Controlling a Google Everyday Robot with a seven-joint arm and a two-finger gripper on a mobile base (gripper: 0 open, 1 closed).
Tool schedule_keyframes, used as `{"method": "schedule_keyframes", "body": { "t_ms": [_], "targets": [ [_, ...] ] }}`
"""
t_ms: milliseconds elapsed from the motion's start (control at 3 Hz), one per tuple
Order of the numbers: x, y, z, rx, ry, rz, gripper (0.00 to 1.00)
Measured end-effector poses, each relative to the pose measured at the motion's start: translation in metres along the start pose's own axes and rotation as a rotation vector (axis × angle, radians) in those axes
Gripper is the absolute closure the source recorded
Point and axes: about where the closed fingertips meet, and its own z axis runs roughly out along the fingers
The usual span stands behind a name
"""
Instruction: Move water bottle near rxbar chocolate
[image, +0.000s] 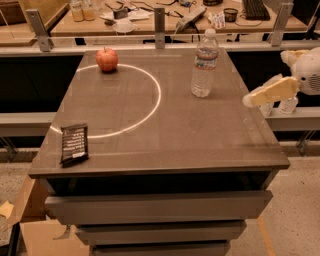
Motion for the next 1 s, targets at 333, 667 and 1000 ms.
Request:
{"method": "schedule_keyframes", "body": {
  "t_ms": [333,667,1000],
  "targets": [
    [-0.007,-0.021,0.039,0.024,-0.080,0.020,0.00],
    [-0.014,-0.044,0.079,0.025,-0.139,0.026,0.00],
    [-0.018,-0.058,0.104,0.025,-0.174,0.030,0.00]
  ]
}}
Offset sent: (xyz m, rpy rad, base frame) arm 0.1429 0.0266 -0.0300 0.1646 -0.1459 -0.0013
